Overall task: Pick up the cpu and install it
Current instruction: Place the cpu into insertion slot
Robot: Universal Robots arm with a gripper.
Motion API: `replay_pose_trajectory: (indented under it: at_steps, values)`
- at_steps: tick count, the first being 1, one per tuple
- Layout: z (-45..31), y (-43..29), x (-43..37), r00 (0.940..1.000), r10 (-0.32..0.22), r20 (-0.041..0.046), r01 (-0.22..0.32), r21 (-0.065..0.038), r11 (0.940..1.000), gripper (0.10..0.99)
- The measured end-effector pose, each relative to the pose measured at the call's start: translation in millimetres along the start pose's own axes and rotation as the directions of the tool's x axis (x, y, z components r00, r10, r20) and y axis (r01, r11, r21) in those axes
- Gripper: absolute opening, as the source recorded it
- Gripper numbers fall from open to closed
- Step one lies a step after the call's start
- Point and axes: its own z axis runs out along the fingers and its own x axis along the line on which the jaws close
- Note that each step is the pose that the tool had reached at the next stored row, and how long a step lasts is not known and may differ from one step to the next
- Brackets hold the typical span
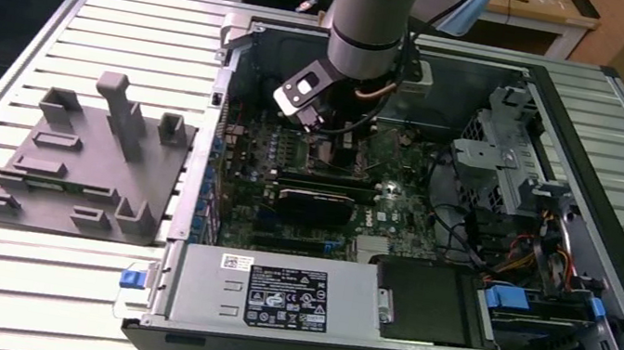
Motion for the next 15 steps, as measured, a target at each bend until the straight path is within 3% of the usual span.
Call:
replay_pose_trajectory:
  at_steps: [8,15]
  values:
    - [-0.9,0.1,0.2,1.0,0.006,-0.0006,-0.006,-0.001,1.0,0.529]
    - [-1.4,0.0,0.1,0.9985,0.054,0.0016,-0.054,-0.003,0.9985,0.529]
